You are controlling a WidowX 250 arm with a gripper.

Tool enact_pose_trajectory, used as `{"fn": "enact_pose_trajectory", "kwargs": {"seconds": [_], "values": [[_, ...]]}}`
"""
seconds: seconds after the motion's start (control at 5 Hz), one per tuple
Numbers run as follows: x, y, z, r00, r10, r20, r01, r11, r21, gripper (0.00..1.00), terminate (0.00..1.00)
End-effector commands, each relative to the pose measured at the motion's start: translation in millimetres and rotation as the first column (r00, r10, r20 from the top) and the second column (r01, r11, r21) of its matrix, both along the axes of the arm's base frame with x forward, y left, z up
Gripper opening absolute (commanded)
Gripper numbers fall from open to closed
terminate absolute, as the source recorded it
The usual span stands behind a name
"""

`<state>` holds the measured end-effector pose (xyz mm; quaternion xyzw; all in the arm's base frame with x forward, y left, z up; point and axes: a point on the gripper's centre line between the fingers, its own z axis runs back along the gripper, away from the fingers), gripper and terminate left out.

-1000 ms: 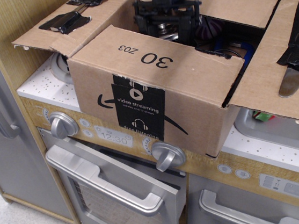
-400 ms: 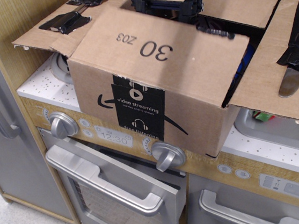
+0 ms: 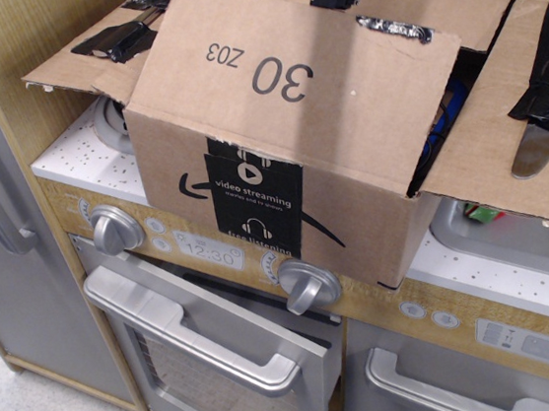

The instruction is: Open large4fbox flaps

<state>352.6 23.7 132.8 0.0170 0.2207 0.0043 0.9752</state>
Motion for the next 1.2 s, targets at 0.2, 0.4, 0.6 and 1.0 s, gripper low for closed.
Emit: {"fn": "enact_pose_trajectory", "kwargs": {"seconds": [0.2, 0.4, 0.6, 1.0], "values": [[-58, 10, 51, 0.989, 0.08, 0.122, -0.09, 0.993, 0.08, 1.0, 0.0], [-85, 12, 48, 0.982, 0.124, 0.141, -0.133, 0.989, 0.057, 1.0, 0.0], [-107, 18, 37, 0.97, 0.168, 0.175, -0.17, 0.985, -0.001, 1.0, 0.0], [-131, 30, -5, 0.933, 0.177, 0.312, -0.16, 0.984, -0.078, 1.0, 0.0]]}}
